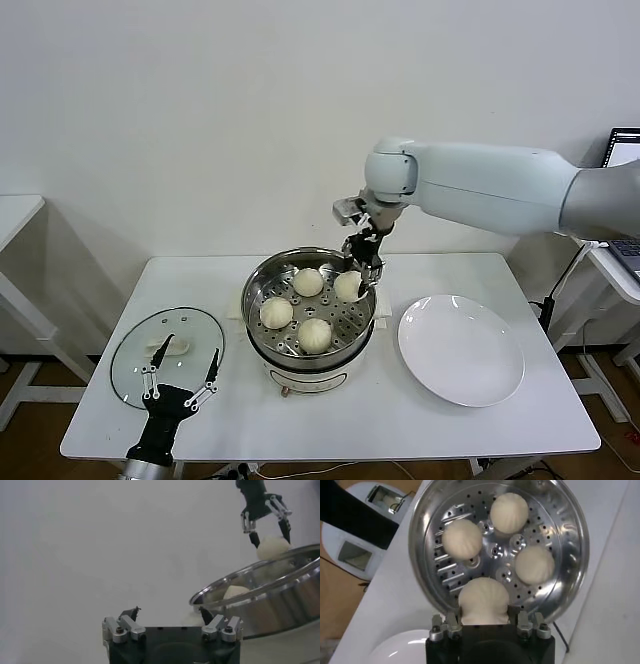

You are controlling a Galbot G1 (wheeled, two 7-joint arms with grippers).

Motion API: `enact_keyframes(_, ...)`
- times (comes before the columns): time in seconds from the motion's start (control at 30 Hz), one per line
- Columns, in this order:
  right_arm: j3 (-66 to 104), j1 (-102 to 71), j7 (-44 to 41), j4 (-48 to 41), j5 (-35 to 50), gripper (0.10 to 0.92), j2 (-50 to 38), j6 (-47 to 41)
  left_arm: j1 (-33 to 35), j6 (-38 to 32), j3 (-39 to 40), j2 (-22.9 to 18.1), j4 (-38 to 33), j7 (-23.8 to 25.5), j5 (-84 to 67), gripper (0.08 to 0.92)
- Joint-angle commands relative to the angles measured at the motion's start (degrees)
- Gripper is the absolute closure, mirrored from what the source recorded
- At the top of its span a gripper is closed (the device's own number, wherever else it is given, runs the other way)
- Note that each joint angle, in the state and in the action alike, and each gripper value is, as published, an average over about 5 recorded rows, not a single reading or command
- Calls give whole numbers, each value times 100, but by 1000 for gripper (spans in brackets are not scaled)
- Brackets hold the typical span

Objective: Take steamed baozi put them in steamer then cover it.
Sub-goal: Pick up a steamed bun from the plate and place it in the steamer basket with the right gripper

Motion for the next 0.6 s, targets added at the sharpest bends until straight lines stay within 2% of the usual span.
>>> enact_keyframes(0.03, -105, -291, 191, -326, -152, 389, 385, -6, 2, -1, -8, -1, 1, -1, -16, 177)
enact_keyframes(0.6, -95, -466, 110, -518, -385, 389, 451, -4, -4, -9, -46, -3, -1, 1, -80, 177)
